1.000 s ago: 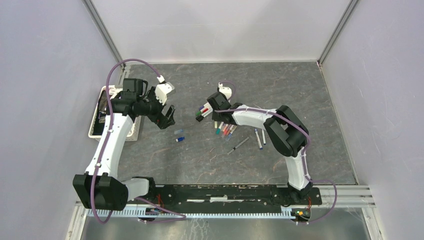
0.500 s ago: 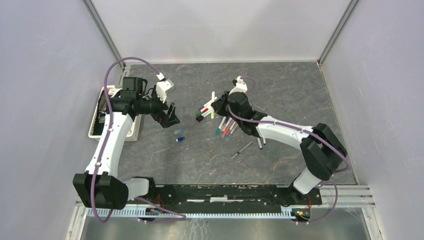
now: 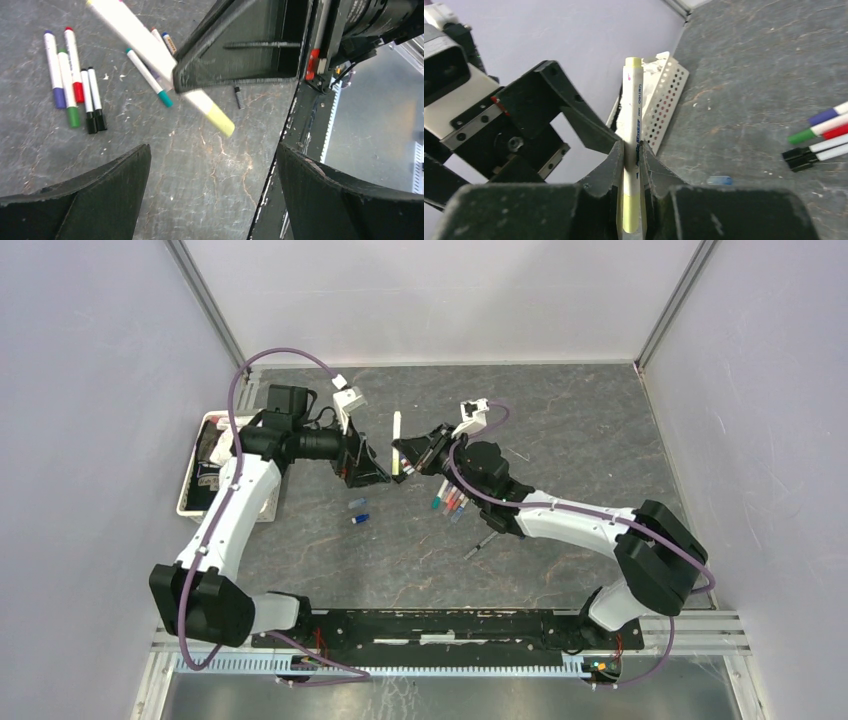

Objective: Open the pen caps
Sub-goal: Pick up the pen from the center of the board, then open the pen cap from the pen.

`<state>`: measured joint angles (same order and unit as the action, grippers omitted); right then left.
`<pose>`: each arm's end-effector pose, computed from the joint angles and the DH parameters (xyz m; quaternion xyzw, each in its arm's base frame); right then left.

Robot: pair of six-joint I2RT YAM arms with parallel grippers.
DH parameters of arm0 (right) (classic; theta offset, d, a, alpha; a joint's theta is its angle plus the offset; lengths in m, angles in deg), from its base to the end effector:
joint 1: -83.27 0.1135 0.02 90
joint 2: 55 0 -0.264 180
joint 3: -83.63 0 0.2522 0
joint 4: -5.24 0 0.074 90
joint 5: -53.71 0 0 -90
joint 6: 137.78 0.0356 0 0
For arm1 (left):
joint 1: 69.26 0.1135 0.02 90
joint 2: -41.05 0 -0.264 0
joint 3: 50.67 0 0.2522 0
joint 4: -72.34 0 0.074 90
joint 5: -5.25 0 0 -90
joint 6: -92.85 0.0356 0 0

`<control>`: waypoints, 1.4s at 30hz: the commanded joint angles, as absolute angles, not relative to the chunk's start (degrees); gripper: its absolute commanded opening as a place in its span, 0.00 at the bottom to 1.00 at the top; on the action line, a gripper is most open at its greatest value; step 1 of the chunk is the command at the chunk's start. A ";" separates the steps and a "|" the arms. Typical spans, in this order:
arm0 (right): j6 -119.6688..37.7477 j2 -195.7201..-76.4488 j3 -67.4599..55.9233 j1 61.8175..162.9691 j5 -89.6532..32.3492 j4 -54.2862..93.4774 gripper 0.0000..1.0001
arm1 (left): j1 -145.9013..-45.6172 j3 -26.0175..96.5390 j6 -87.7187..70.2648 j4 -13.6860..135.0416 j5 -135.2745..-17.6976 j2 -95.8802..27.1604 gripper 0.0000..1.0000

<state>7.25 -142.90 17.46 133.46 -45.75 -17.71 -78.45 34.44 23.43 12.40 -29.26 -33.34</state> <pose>0.2309 0.2680 0.2863 0.0883 0.6940 0.5308 0.4783 0.2503 -0.0702 0.3434 0.3699 0.7601 -0.4036 0.3501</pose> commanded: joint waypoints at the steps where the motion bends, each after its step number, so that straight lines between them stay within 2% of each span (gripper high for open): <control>1: 9.74 -142.29 15.62 135.08 -45.35 -24.19 0.00 | -80.83 35.07 18.52 16.49 -27.06 -33.71 1.00; 5: 10.50 -142.99 15.13 136.15 -45.42 -24.96 0.00 | -81.97 34.96 17.86 17.96 -27.01 -34.54 0.95; 12: 9.75 -142.54 15.46 137.25 -46.99 -24.92 0.00 | -82.44 34.66 18.28 18.23 -26.09 -36.44 0.71; 15: 9.06 -142.41 15.71 137.74 -47.70 -24.78 0.00 | -82.44 34.55 18.86 18.16 -26.64 -36.56 0.51; 18: 8.21 -141.57 16.74 138.40 -50.02 -23.98 0.00 | -82.44 34.76 20.61 16.88 -27.82 -36.43 0.24; 21: 7.52 -141.27 17.40 138.49 -50.76 -23.80 0.02 | -82.42 34.81 23.75 14.38 -29.55 -35.98 0.03; 23: 6.71 -141.22 16.95 138.46 -49.93 -22.52 0.16 | -82.44 34.96 27.04 11.70 -31.25 -35.71 0.02; 26: 3.70 -140.64 14.13 137.04 -46.02 -16.77 0.33 | -82.44 35.36 34.14 6.66 -35.01 -35.43 0.02; 30: 1.16 -138.45 12.78 130.95 -32.04 -9.45 0.44 | -82.87 33.53 47.88 0.45 -44.88 -33.84 0.02; 35: -4.00 -138.34 10.64 123.47 -12.69 1.62 0.50 | -84.17 29.30 64.14 -5.29 -56.88 -30.93 0.02; 39: -9.53 -143.46 4.66 121.73 -4.50 13.85 0.51 | -85.80 28.20 71.97 -8.99 -60.06 -29.12 0.02; 42: -6.88 -147.70 3.58 121.94 4.94 11.82 0.51 | -88.99 27.84 74.24 -10.15 -62.71 -28.18 0.02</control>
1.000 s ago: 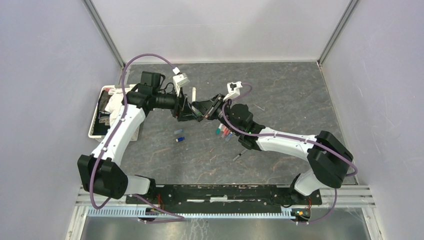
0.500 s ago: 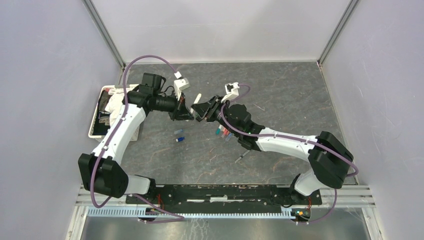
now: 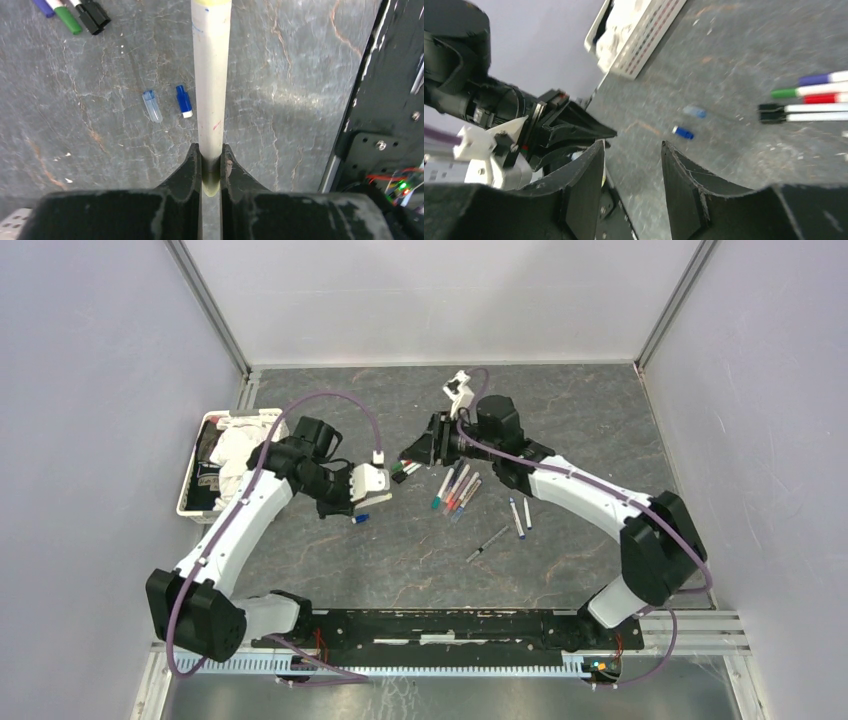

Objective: Open the pen caps
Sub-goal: Open the pen cap from the pen.

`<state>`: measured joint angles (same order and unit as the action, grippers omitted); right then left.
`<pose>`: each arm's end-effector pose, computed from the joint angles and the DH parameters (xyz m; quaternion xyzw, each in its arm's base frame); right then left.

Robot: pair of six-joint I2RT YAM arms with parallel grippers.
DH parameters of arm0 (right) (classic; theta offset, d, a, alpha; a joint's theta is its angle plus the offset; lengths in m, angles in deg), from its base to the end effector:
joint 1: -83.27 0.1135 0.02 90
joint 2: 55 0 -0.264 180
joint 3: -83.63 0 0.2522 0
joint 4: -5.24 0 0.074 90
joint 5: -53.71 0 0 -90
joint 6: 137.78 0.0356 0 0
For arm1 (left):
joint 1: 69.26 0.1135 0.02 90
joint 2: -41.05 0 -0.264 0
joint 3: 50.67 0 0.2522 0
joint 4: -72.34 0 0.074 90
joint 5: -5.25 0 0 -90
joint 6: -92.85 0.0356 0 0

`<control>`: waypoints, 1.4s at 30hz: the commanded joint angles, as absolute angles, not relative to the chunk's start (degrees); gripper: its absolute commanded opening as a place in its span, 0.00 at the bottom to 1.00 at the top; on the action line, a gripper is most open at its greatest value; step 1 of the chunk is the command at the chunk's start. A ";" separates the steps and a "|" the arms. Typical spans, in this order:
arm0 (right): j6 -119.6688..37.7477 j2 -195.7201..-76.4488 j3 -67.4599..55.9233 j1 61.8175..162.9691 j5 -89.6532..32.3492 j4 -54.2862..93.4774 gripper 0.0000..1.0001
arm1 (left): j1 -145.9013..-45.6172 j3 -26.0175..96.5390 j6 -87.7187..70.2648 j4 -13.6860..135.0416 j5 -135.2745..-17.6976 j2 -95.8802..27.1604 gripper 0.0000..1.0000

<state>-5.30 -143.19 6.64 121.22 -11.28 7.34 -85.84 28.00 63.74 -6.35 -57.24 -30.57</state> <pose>0.2766 0.2348 0.3039 -0.1040 0.7703 0.5208 0.3529 0.2065 -0.0786 0.2948 0.6296 0.7242 -0.1590 0.2320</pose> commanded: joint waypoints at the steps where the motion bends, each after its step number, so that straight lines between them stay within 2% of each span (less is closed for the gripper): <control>1: -5.19 -149.00 3.57 122.15 7.93 9.93 0.51 | -90.13 27.74 74.57 -10.43 -63.74 -28.05 0.02; 9: 1.51 -155.64 2.24 125.55 16.42 2.92 0.51 | -95.09 27.92 74.94 -9.91 -67.82 -28.80 0.02; 19: 9.05 -158.42 4.22 127.38 17.13 -5.39 0.51 | -99.01 25.35 74.21 -6.40 -73.70 -28.74 0.02; 29: 3.73 -160.98 2.22 129.35 17.41 2.78 0.48 | -99.85 26.59 73.02 -5.16 -74.47 -28.99 0.02; 38: 4.26 -162.51 -0.21 130.36 17.84 2.90 0.43 | -100.52 27.02 72.84 -4.96 -73.93 -28.93 0.03; 42: 6.16 -164.95 -2.57 131.08 18.49 0.92 0.37 | -100.96 28.00 73.16 -5.20 -72.00 -28.85 0.09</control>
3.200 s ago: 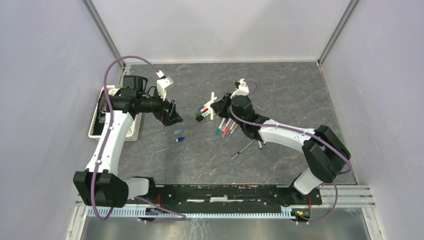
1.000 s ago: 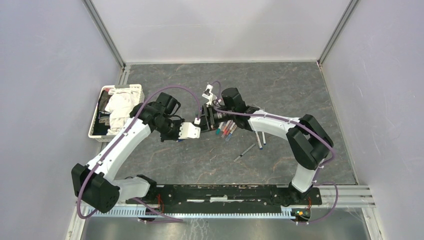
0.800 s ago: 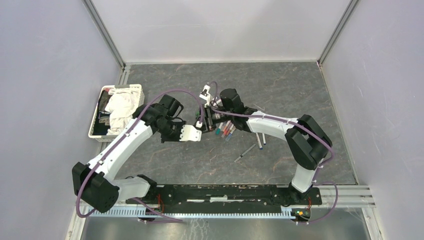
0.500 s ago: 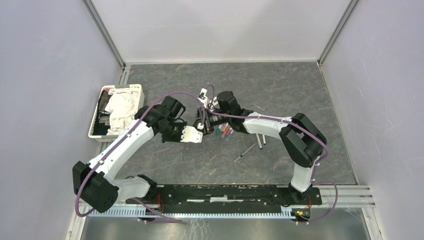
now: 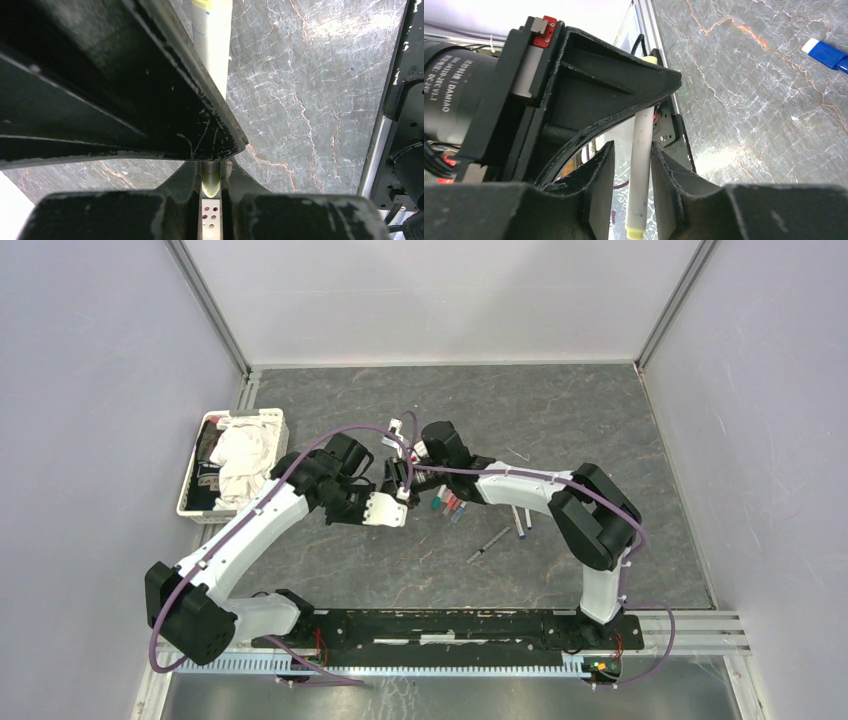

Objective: Open the pen caps
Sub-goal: Open the pen cap from the pen.

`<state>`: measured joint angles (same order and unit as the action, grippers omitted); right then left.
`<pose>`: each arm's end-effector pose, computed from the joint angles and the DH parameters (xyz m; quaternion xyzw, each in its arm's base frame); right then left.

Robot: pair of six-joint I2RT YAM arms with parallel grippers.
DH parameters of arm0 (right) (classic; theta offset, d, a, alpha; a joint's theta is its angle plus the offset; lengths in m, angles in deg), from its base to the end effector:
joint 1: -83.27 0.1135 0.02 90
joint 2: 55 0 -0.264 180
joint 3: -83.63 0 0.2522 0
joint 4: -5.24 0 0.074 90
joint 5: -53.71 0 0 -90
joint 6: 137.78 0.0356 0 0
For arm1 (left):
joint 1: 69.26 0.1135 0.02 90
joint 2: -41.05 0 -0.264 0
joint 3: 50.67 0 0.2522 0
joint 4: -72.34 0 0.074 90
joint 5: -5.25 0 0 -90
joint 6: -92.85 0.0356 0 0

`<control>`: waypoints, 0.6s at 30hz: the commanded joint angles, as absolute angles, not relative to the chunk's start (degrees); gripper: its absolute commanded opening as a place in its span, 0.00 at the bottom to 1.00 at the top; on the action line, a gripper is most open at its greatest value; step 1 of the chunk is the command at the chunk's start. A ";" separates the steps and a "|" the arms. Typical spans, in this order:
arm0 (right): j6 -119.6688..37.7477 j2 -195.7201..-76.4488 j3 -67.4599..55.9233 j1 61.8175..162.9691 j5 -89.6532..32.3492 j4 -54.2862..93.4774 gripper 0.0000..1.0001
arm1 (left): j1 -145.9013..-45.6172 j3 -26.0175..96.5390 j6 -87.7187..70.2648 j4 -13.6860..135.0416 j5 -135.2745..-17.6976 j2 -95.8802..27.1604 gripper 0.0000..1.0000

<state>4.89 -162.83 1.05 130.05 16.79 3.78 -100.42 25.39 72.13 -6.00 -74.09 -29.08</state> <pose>0.2643 0.3228 0.2188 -0.2052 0.7609 0.6148 0.0303 0.1798 -0.1164 0.2839 0.7653 0.6187 -0.0371 0.1739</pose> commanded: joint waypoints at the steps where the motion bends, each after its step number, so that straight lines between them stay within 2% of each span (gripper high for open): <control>1: 7.01 -165.23 -2.64 131.03 18.70 -0.26 0.34 | -100.98 28.24 73.49 -5.55 -71.15 -28.56 0.10; 4: 8.43 -165.60 -2.56 131.04 19.38 -2.58 0.27 | -101.08 28.97 73.71 -6.09 -69.88 -28.30 0.12; 8: 8.36 -165.15 -1.77 131.17 20.76 -3.73 0.27 | -101.08 28.95 73.92 -6.15 -70.15 -28.29 0.11; 10: 8.05 -165.01 -1.60 131.16 21.27 -3.73 0.20 | -101.08 28.88 73.96 -6.16 -70.26 -28.53 0.11; 11: 7.86 -164.96 -1.44 131.14 21.52 -3.72 0.13 | -101.08 28.96 73.84 -6.12 -70.32 -28.70 0.12; 13: 7.26 -164.50 -0.92 131.10 21.96 -3.67 0.00 | -101.08 29.28 73.30 -5.89 -70.55 -29.01 0.21; 15: 6.68 -163.68 0.57 130.84 22.39 -4.24 0.00 | -101.01 29.57 72.30 -5.91 -71.04 -29.22 0.47; 17: 7.83 -162.35 3.18 130.33 23.88 -8.33 0.00 | -100.94 29.82 71.73 -6.47 -70.83 -29.34 0.56; 18: 9.58 -161.50 4.84 129.98 24.62 -13.17 0.00 | -100.91 30.11 71.60 -7.20 -70.40 -29.46 0.58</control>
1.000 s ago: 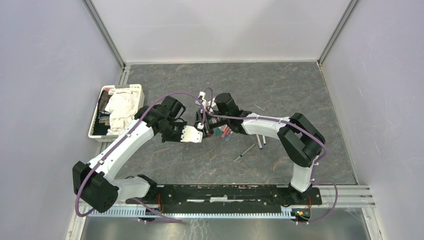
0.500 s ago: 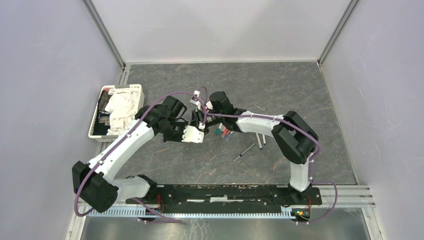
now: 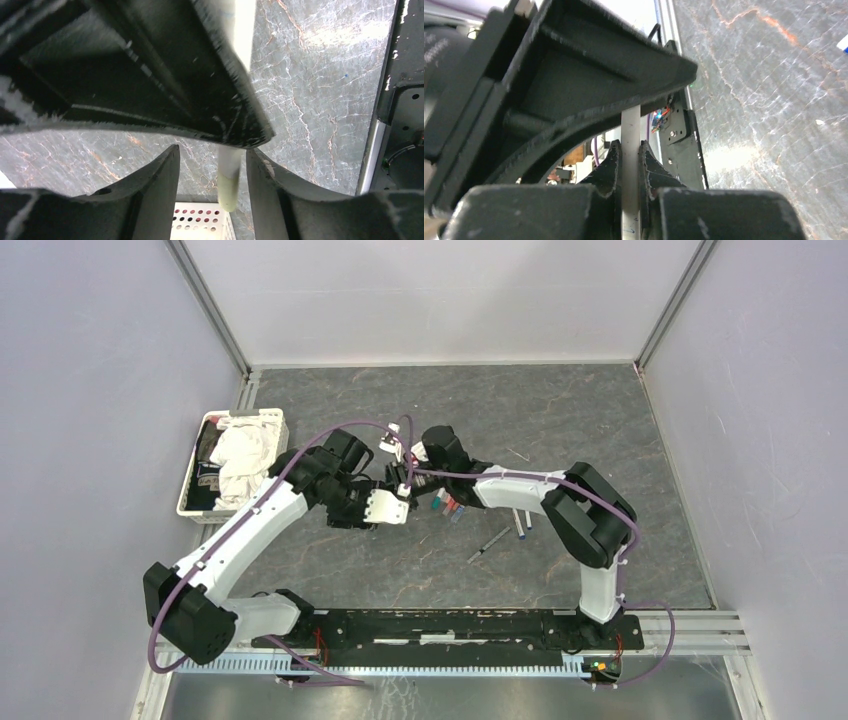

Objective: Open the pen caps
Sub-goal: Open the pen cap from the pen.

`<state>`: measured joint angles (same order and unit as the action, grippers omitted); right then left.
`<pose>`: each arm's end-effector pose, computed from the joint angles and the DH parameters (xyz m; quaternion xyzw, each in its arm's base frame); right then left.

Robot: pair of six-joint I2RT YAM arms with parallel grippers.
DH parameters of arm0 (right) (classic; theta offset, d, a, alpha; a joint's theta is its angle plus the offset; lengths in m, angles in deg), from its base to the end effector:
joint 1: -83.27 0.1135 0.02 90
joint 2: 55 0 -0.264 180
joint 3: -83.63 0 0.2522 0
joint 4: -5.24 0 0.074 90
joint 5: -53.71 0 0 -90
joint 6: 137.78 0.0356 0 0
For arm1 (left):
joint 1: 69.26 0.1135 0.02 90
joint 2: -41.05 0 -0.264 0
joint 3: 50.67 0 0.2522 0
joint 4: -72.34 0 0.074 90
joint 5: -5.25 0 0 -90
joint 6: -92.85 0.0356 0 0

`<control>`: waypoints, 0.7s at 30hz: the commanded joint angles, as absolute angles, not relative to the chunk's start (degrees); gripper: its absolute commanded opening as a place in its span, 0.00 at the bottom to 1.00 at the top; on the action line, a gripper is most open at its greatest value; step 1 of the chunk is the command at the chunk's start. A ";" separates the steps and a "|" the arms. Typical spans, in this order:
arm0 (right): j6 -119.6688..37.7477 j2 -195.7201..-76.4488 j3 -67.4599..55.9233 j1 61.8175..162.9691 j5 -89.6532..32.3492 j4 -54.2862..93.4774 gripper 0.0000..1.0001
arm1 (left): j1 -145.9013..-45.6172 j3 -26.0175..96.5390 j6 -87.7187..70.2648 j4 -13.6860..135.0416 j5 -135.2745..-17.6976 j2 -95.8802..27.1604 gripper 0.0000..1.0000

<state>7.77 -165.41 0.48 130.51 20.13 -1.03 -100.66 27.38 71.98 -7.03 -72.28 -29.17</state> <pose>0.2659 0.3312 0.2119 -0.2145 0.7437 0.6332 0.0071 0.1795 -0.1186 0.2931 0.7657 0.6138 -0.0499 0.1855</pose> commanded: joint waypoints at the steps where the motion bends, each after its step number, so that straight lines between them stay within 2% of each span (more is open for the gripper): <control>1: 11.48 -160.36 7.09 129.64 25.46 -17.97 0.00 | -100.82 30.64 71.70 -8.49 -69.42 -29.70 0.59; 8: 12.52 -156.10 14.20 128.03 28.45 -29.25 0.00 | -99.99 37.62 69.46 -15.39 -56.22 -31.88 0.59; 12: 13.02 -155.67 15.22 127.87 29.52 -30.87 0.00 | -99.93 39.01 67.81 -16.62 -49.87 -33.02 0.55; 15: 13.90 -155.45 16.41 127.50 29.35 -32.27 0.00 | -99.93 39.06 67.70 -17.19 -49.08 -33.22 0.47; 18: 14.05 -155.10 17.36 126.95 29.19 -32.67 0.00 | -99.93 38.61 68.22 -17.73 -50.36 -33.22 0.33; 21: 13.76 -154.77 18.23 126.55 29.16 -32.52 0.00 | -99.94 38.50 68.72 -17.79 -52.01 -32.84 0.29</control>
